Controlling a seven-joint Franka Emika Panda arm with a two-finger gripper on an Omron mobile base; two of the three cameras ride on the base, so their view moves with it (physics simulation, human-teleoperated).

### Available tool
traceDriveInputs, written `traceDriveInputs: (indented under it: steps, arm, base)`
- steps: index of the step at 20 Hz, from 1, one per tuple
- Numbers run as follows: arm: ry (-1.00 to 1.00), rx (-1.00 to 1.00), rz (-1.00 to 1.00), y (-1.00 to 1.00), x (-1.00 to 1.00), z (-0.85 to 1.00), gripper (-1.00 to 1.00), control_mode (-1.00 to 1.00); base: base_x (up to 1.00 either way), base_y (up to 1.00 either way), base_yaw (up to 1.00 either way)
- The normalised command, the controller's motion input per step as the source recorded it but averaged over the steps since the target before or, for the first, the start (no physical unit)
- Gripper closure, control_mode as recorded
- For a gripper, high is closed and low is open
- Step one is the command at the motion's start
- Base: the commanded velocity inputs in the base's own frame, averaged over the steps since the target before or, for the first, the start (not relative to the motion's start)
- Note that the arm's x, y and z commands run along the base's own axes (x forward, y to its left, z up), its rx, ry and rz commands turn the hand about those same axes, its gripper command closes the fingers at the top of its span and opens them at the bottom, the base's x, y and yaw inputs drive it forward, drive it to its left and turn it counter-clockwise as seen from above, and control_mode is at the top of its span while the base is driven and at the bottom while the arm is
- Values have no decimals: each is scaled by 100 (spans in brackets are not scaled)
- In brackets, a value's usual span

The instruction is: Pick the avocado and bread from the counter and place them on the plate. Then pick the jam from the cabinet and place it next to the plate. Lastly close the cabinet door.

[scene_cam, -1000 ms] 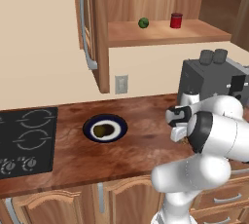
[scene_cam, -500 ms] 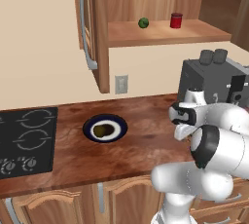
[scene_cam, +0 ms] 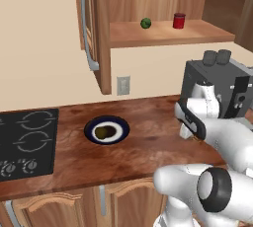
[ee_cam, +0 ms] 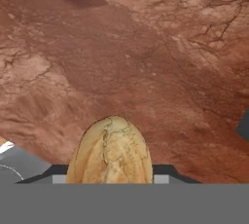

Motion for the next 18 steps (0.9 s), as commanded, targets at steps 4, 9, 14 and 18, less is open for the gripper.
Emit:
traceDriveInputs:
  steps: [4,9,14,18]
  arm:
    - [-6,0,0,39,-24,56,100,-100]
    - [-6,0,0,41,-19,58,100,-100]
    - [-4,0,0,39,-6,48,100,-100]
    - [-8,0,0,40,0,41,100,-100]
  base:
    - [0,0,0]
    - [0,0,0]
    - [0,0,0]
    - [0,0,0]
